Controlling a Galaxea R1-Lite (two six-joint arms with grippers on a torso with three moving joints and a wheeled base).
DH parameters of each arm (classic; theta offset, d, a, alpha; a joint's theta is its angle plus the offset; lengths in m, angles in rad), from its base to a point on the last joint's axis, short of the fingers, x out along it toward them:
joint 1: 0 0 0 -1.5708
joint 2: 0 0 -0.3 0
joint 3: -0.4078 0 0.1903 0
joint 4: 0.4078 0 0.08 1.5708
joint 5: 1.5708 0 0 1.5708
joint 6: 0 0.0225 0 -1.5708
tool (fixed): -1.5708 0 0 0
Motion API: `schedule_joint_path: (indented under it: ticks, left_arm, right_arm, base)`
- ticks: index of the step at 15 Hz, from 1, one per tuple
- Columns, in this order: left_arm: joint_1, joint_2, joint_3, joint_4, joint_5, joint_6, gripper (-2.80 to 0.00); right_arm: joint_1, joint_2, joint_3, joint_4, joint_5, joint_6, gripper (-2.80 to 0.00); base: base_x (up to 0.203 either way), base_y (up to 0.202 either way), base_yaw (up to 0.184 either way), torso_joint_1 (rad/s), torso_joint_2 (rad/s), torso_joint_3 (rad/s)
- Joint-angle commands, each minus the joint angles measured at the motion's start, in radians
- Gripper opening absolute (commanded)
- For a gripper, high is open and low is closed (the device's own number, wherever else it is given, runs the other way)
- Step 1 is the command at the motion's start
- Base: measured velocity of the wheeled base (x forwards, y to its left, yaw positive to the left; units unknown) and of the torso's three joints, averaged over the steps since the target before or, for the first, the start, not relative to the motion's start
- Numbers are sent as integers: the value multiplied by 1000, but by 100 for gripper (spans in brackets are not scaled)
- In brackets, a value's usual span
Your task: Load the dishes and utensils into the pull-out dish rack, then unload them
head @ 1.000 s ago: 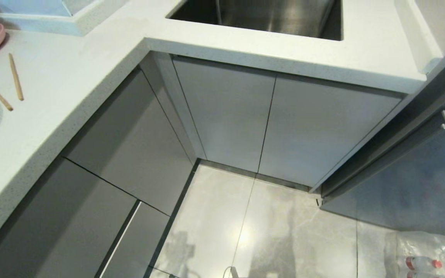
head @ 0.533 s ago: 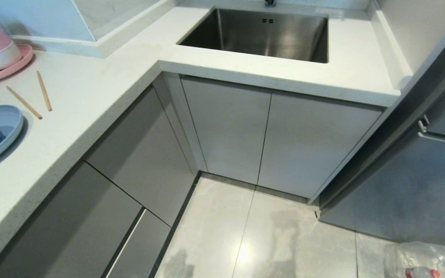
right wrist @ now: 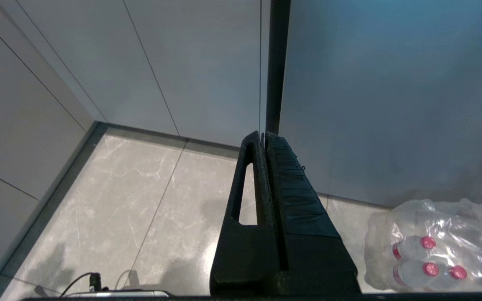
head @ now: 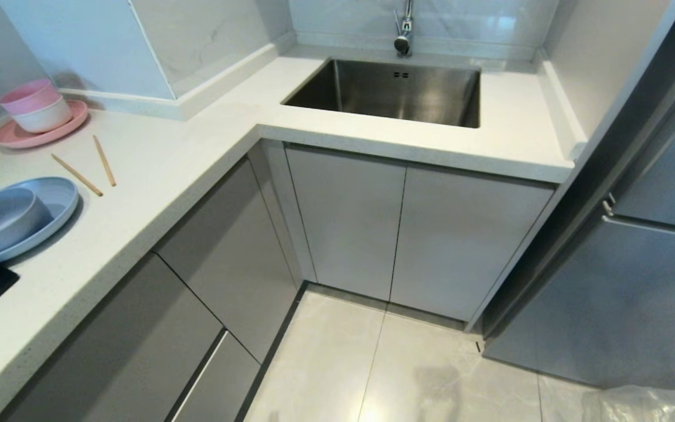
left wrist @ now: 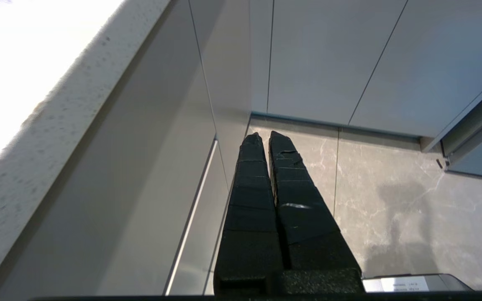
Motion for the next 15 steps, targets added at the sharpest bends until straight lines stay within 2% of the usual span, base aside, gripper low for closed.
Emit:
schedule_joint_path:
  ticks: [1, 6, 15]
  left_arm:
    - [0, 0, 0, 0, 0, -1, -280]
    - [0, 0, 0, 0, 0, -9, -280]
    - [0, 0, 0, 0, 0, -10, -280]
  right_arm:
    - [0, 2, 0, 0, 0, 0, -280]
    - [1, 2, 0, 0, 0, 0, -280]
    - [0, 2, 0, 0, 0, 2, -280]
  base:
    - [0, 0, 0, -2, -2, 185]
    - [0, 0, 0, 2, 1, 134]
    - [0, 0, 0, 1, 0, 3]
